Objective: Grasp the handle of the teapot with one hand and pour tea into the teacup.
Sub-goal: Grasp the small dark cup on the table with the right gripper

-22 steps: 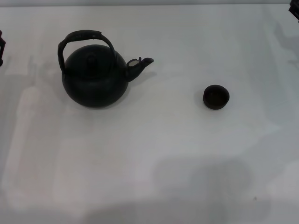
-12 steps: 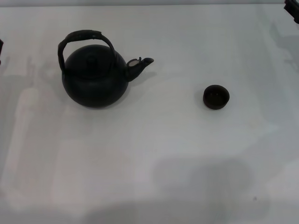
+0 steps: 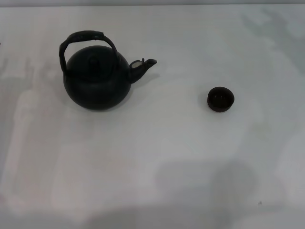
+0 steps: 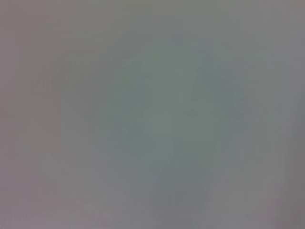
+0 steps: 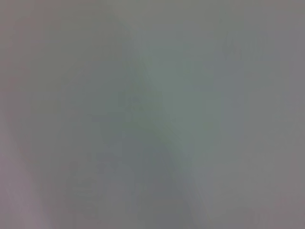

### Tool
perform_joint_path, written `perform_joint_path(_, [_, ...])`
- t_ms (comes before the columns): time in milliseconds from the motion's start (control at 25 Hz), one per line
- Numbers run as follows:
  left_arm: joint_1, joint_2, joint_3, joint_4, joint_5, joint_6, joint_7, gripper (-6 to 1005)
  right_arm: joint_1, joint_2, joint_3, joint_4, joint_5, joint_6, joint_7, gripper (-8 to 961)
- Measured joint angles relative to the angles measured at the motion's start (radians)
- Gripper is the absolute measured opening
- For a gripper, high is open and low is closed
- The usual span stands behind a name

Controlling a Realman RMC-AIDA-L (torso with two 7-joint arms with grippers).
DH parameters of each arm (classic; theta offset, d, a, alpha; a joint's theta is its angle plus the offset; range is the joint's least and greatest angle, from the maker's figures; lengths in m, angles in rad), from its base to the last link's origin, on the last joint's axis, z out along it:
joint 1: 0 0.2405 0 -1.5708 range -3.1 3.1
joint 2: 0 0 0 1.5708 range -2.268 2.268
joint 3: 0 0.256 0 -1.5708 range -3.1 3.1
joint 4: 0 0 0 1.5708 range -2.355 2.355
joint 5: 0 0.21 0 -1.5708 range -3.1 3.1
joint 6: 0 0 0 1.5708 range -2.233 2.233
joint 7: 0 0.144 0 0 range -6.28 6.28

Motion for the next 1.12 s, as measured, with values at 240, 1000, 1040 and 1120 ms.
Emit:
perform_joint_path(240, [0.007, -0.001, 0.0, 0.001, -0.001, 0.0, 0.0, 592, 0.007, -0.06, 0.002, -0.322, -0.53, 0.18, 0.392, 856])
perform_joint_path(1000, [0.0, -0.001, -0.002, 0.006, -0.005, 0.005, 0.0, 592, 0.227, 0.129, -0.269, -0.667, -1.515, 0.543, 0.988, 855])
perform_joint_path(1040, [0.0, -0.001, -0.002, 0.006, -0.005, 0.005, 0.0, 592, 0.227, 0.129, -0.269, -0.667, -1.515, 0.543, 0.988, 855])
perform_joint_path(1120, [0.0, -0.001, -0.002, 0.007, -0.006, 0.005, 0.0, 592, 0.24, 0.13, -0.308, -0.635, -1.515, 0.525, 0.996, 855])
